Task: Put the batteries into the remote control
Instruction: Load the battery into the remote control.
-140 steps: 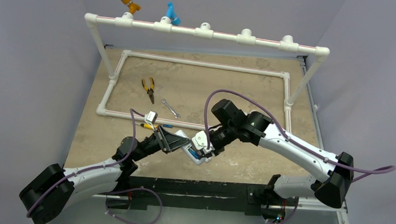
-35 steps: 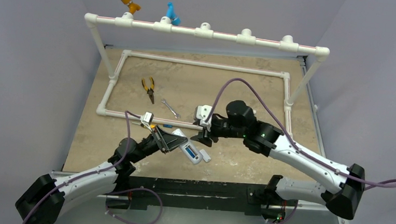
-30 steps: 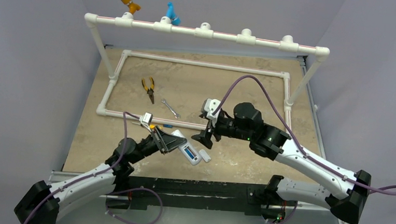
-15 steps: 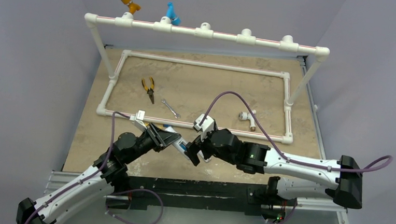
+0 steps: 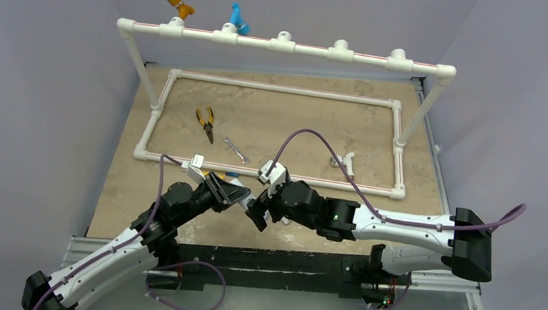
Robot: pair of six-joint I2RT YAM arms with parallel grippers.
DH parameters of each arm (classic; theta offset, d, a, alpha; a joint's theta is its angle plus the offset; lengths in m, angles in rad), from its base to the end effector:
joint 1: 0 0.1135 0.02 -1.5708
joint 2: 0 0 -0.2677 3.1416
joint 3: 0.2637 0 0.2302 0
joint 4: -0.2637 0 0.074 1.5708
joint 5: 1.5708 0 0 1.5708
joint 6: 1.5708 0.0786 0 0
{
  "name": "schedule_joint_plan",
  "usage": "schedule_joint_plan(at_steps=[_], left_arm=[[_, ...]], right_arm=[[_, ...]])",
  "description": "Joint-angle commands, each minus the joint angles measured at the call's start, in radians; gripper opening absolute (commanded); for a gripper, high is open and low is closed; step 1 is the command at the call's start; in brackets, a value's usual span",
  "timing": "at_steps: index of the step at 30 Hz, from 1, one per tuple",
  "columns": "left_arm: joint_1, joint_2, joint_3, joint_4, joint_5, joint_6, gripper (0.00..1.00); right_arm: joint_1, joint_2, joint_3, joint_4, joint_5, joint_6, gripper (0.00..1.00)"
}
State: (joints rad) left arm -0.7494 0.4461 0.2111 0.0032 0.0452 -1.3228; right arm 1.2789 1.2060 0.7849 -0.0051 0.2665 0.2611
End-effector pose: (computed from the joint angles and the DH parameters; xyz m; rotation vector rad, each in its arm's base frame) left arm 0.1126 -0.1096 0.2006 -0.5525 2.0056 -1.4404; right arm 0.1028 0.2701 0.2656 -0.8434 1.8747 0.7214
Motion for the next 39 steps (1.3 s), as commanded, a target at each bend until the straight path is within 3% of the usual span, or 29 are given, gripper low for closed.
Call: schedule_joint_plan(at_steps=[1, 7, 12, 15, 21, 24, 28, 30, 34, 39], left_arm=[[-0.003, -0.004, 0.038, 0.038, 0.005, 0.009, 0.00], [-0.003, -0.027, 0.038, 0.025, -0.003, -0.001, 0.00], [-0.003, -0.041, 0.037, 0.012, -0.011, -0.008, 0.00], [-0.002, -0.043, 0.034, 0.017, -0.010, -0.014, 0.00], [-0.004, -0.036, 0.024, 0.042, 0.012, -0.016, 0.00], [-0.004, -0.035, 0.014, 0.065, 0.028, -0.016, 0.11], [-0.002, -0.035, 0.005, 0.090, 0.037, -0.014, 0.34], [-0.003, -0.034, 0.005, 0.093, 0.040, -0.012, 0.40], [-0.003, -0.026, 0.004, 0.103, 0.047, -0.010, 0.47], [-0.004, 0.002, 0.003, 0.129, 0.066, -0.006, 0.47]], right_arm=[[0.013, 0.018, 0.016, 0.038, -0.014, 0.000, 0.94], [0.016, 0.043, 0.009, 0.008, -0.008, 0.001, 0.83], [0.016, 0.055, 0.006, 0.008, -0.021, 0.003, 0.67], [0.017, 0.058, 0.010, 0.008, -0.043, -0.013, 0.54], [0.016, 0.070, 0.032, -0.039, -0.071, -0.055, 0.17], [0.017, 0.070, 0.040, -0.054, -0.061, -0.067, 0.05], [0.017, 0.058, 0.041, -0.062, -0.052, -0.075, 0.00], [0.017, 0.054, 0.041, -0.066, -0.051, -0.079, 0.00], [0.016, 0.046, 0.039, -0.073, -0.048, -0.082, 0.00], [0.017, 0.030, 0.032, -0.070, -0.041, -0.086, 0.00]])
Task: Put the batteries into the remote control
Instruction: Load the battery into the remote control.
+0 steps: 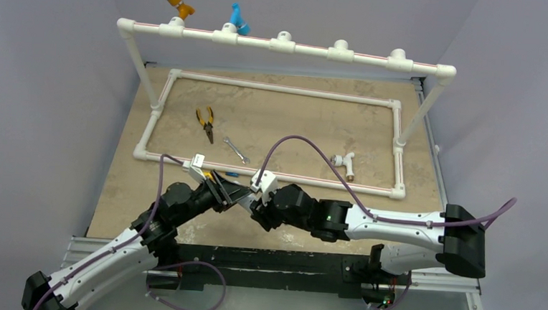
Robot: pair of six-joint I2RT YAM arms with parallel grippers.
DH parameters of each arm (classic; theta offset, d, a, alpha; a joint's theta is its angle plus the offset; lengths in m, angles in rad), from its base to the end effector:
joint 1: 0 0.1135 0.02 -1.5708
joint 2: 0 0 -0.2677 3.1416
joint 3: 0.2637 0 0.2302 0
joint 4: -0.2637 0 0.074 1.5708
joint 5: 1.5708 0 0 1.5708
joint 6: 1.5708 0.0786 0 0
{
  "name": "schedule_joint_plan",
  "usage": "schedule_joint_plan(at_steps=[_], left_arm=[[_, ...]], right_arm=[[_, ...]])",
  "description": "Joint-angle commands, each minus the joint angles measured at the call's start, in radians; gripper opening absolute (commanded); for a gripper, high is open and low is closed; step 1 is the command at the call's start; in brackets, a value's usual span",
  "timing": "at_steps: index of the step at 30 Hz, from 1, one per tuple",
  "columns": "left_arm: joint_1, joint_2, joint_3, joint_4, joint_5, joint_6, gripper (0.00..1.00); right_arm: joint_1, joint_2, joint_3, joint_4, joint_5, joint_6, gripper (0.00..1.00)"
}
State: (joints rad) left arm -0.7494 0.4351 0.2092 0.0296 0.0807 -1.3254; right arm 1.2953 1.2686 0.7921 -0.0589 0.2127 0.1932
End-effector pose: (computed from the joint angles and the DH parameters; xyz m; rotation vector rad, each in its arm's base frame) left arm 0.1104 -0.1114 0.2053 -0.5184 1.9896 -1.4944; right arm 0.0962 0.2794 0.2435 -1.0197 1.9102 0.6641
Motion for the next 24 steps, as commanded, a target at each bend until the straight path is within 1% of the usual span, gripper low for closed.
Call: schedule_joint_plan(at_steps=[1, 4, 7, 9, 15, 20, 24], left_arm=[[-0.003, 0.020, 0.005, 0.108, 0.035, -0.002, 0.46], [-0.003, 0.037, 0.003, 0.125, 0.044, 0.000, 0.44], [-0.002, 0.052, 0.000, 0.144, 0.056, -0.001, 0.35], [-0.004, 0.058, 0.001, 0.147, 0.060, 0.000, 0.32], [-0.004, 0.078, 0.008, 0.152, 0.078, 0.008, 0.35], [-0.005, 0.089, 0.011, 0.155, 0.087, 0.018, 0.42], [-0.004, 0.098, 0.016, 0.155, 0.094, 0.022, 0.42]], right_arm=[[0.000, -0.036, 0.023, -0.012, 0.012, -0.020, 0.00], [0.000, -0.042, 0.023, -0.011, 0.010, -0.022, 0.00], [0.001, -0.043, 0.032, -0.023, 0.001, -0.027, 0.00], [0.000, -0.045, 0.035, -0.028, -0.001, -0.032, 0.00], [0.001, -0.056, 0.038, -0.022, -0.001, -0.041, 0.00], [0.000, -0.058, 0.040, -0.026, 0.001, -0.044, 0.00], [0.000, -0.062, 0.042, -0.030, 0.005, -0.044, 0.00]])
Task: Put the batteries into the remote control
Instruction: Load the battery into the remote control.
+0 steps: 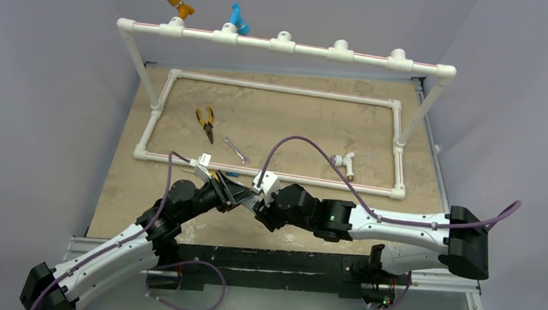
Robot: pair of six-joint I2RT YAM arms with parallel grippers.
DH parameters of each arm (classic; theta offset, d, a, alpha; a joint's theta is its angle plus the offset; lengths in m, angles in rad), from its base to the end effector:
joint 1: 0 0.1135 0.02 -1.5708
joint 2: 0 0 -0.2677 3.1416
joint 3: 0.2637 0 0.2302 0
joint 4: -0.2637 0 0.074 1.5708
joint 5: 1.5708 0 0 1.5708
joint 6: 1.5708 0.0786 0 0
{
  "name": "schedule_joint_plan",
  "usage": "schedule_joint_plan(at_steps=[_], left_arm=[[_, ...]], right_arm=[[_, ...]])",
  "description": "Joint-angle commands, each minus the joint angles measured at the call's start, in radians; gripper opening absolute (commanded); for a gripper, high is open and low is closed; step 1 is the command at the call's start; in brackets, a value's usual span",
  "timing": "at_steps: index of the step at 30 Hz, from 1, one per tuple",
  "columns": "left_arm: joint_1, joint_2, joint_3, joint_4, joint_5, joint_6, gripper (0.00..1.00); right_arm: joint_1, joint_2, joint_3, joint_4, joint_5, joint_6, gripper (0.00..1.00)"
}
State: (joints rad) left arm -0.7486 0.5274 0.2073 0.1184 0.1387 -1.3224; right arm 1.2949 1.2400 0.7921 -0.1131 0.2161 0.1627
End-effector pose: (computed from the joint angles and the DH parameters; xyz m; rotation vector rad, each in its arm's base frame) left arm 0.1152 -0.1218 0.2048 -0.4747 2.0252 -1.5316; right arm 0.0944 0.2716 0.2443 -1.0586 1.9095 0.6258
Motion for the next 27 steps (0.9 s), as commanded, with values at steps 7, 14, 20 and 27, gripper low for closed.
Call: schedule_joint_plan(at_steps=[7, 14, 20, 27], left_arm=[[-0.005, 0.013, 0.019, 0.068, 0.047, 0.024, 0.37], [-0.003, 0.004, 0.016, 0.063, 0.041, 0.025, 0.28], [-0.004, -0.004, 0.008, 0.059, 0.030, 0.019, 0.18], [-0.003, -0.020, 0.016, 0.051, 0.021, 0.035, 0.00]], right_arm=[[0.000, -0.043, 0.041, 0.034, 0.012, -0.017, 0.00], [0.001, -0.042, 0.057, 0.019, -0.003, -0.028, 0.00], [0.000, -0.051, 0.047, 0.014, -0.021, -0.030, 0.00], [0.000, -0.096, 0.026, 0.031, -0.020, -0.025, 0.37]])
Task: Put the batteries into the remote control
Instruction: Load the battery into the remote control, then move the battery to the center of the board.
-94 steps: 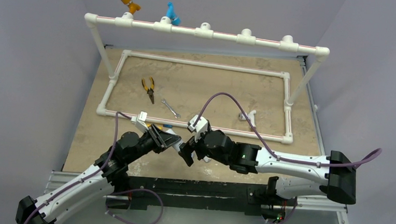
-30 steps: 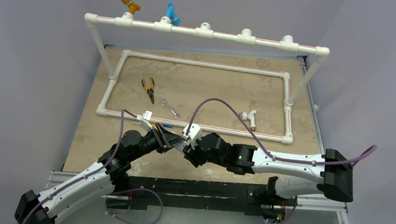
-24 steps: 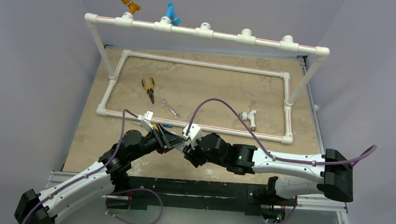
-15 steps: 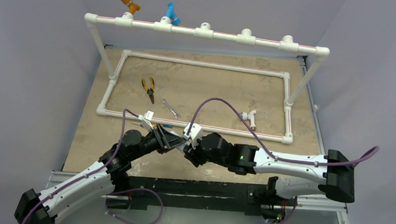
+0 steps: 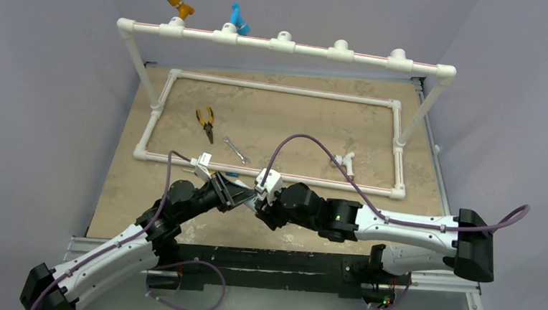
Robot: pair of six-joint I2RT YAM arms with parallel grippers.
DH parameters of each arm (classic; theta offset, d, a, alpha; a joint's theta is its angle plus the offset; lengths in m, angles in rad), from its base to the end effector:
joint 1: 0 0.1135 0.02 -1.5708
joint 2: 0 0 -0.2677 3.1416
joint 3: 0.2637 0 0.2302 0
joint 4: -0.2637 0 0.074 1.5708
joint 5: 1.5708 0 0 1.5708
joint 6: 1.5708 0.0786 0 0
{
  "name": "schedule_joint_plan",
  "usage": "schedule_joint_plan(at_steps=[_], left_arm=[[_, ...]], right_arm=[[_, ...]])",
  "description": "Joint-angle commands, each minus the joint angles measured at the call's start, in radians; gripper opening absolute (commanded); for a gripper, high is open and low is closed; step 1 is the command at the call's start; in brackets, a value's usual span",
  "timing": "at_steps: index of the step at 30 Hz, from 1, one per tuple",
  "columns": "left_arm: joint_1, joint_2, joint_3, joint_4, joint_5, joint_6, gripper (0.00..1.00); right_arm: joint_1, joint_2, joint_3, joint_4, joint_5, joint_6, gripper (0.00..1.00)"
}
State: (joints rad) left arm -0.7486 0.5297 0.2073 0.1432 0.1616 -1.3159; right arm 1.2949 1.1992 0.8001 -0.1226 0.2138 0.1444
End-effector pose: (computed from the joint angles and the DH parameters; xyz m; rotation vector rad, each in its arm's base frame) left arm 0.1144 -0.1236 0.2082 -0.4421 2.0137 -1.5601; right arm 0.0928 0.2664 0.2567 -1.0538 1.8697 0.6441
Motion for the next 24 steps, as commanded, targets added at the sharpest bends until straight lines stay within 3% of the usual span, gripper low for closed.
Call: schedule_joint_plan(at_steps=[1, 9, 14, 18, 24], left_arm=[[-0.003, -0.037, 0.019, 0.009, -0.009, 0.037, 0.00], [0.037, -0.205, 0.085, -0.289, -0.077, 0.138, 0.00], [0.140, -0.299, 0.165, -0.468, -0.030, 0.191, 0.00], [0.222, -0.365, 0.326, -0.661, -0.008, 0.242, 0.00], [0.223, -0.358, 0.651, -0.903, -0.097, 0.347, 0.00]], right_arm=[[0.001, -0.067, 0.014, 0.049, -0.016, -0.005, 0.43], [-0.015, -0.216, -0.013, 0.165, 0.099, 0.006, 0.65], [-0.065, -0.265, -0.018, 0.174, 0.195, 0.031, 0.69], [-0.170, -0.166, -0.021, 0.140, 0.082, 0.055, 0.69], [-0.198, 0.075, 0.020, 0.214, -0.003, 0.049, 0.65]])
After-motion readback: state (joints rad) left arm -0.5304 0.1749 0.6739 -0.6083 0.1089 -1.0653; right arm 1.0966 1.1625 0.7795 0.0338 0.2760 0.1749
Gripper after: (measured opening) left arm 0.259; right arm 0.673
